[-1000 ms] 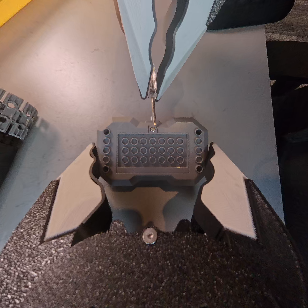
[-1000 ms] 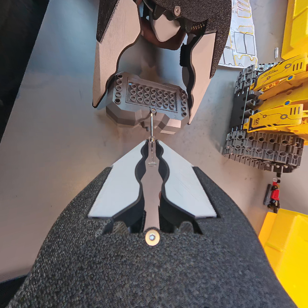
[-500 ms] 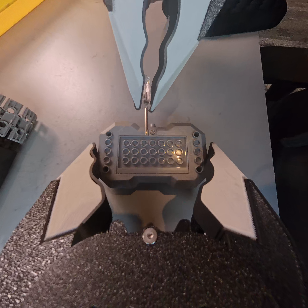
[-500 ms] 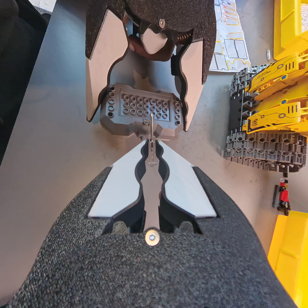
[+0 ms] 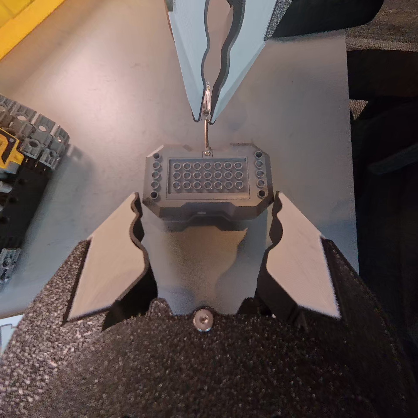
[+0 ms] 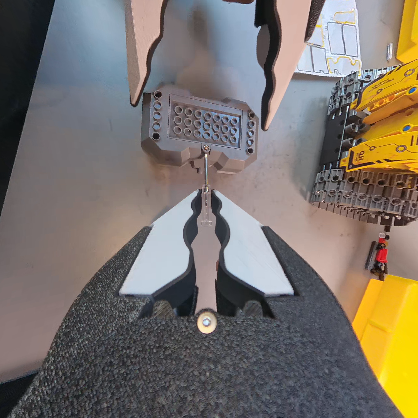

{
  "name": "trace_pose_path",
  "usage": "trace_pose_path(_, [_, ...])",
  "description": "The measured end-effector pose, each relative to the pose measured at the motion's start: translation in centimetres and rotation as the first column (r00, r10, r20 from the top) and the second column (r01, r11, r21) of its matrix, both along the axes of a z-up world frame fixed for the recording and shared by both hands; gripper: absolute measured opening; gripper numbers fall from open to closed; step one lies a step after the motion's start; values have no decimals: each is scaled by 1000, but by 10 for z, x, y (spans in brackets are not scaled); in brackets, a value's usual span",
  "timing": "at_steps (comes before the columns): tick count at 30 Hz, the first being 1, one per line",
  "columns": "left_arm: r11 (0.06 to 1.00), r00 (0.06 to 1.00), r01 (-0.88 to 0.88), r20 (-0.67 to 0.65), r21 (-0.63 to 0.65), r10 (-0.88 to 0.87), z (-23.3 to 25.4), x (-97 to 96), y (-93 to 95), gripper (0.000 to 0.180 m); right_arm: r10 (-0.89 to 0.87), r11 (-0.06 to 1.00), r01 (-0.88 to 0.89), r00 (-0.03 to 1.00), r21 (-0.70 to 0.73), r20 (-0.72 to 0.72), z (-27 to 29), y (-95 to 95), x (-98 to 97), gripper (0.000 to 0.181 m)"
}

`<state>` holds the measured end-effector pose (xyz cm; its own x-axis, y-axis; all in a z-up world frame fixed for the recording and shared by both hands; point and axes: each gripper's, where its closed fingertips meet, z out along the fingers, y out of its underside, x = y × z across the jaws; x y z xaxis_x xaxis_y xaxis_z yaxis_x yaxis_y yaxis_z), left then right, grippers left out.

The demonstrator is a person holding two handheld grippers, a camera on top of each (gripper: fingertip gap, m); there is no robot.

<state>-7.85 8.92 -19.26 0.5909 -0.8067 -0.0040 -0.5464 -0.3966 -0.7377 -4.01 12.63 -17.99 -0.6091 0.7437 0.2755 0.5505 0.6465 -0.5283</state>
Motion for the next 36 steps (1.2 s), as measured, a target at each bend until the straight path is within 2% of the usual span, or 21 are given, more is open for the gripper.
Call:
trace_pose_path(5, [1000,1000,-9,4,0,9,-2,1,1,113,-3,1000,3,1000,17,7,0,2,-2,7])
trace_pose_path(12, [1000,1000,-14,15,6,14,-5,6,4,113,-9,995,5,999,-102,-37,7,-13,-9,7])
trace_pose_path(15, [1000,1000,-10,11,7,10,-5,8,5,113,16,999,-17,1000,-45,-20,3,-14,-12,7])
trace_pose_path(23, [1000,999,-24,31,19,24,-5,8,6,114,5,1000,-5,1000,-14,-1,8,-6,-14,7])
trace_pose_path(29, [999,999,-26,38,25,25,-4,8,7,114,-53,993,48,997,-108,-49,17,-5,-16,7])
trace_pose_path(36, [1000,999,-9,52,28,7,-3,11,4,114,-169,932,114,976,-344,-134,29,-3,-16,7])
